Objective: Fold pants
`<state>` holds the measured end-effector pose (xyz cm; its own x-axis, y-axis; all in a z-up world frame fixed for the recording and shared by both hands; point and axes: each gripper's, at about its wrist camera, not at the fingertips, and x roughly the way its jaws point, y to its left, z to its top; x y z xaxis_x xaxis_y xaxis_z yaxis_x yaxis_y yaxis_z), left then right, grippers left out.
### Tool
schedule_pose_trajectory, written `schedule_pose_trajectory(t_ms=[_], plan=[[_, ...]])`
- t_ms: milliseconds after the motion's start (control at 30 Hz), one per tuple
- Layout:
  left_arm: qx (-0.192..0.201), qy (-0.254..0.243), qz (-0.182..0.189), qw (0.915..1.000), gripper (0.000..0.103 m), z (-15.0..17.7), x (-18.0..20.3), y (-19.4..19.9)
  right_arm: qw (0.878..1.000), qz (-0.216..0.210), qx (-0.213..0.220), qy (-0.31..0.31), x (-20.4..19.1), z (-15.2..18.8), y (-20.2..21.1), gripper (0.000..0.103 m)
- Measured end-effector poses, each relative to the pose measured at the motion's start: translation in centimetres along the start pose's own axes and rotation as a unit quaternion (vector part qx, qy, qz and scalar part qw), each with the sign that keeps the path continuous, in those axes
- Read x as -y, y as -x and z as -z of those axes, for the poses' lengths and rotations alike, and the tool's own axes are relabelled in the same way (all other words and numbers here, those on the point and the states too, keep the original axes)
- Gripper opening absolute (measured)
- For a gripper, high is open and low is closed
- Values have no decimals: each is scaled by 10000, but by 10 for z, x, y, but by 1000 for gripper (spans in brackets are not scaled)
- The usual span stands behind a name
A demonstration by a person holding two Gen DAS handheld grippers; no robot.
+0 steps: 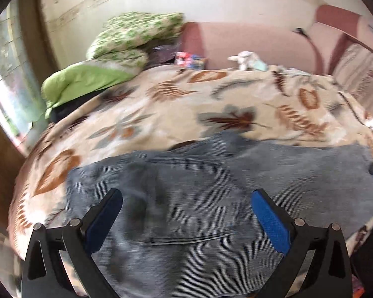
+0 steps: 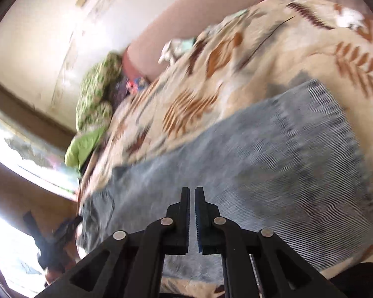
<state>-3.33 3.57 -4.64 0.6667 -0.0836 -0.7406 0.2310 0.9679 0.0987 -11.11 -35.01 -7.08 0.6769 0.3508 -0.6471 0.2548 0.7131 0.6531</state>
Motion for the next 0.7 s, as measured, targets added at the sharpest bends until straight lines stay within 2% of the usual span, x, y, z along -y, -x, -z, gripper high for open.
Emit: schedule_pose_trajectory(t_ms=[100,200,333,500,667,700], plan=[[-190,-278,468,9983,103,0,38,-12,9988,144,364,-306,17,-14,20,6],[-366,-666,847,9935,103,3,78,-22,9965,240,517,-607,33,-26,28,6],[-544,-1010,973,9886,103,12,108,-35,9951,231,444,-853,49,-44,27,6],[-809,-1006,1001,9866,103,28,108,-55,9948,236,72,-988,65,-64,5,6],[-606,-1047,1041,9872,103,35,106,-53,9939,487,-173,-972,76,-77,-22,7],[-586,-1032,1066,9872,103,35,105,-53,9934,571,-190,-977,81,-79,-26,3]])
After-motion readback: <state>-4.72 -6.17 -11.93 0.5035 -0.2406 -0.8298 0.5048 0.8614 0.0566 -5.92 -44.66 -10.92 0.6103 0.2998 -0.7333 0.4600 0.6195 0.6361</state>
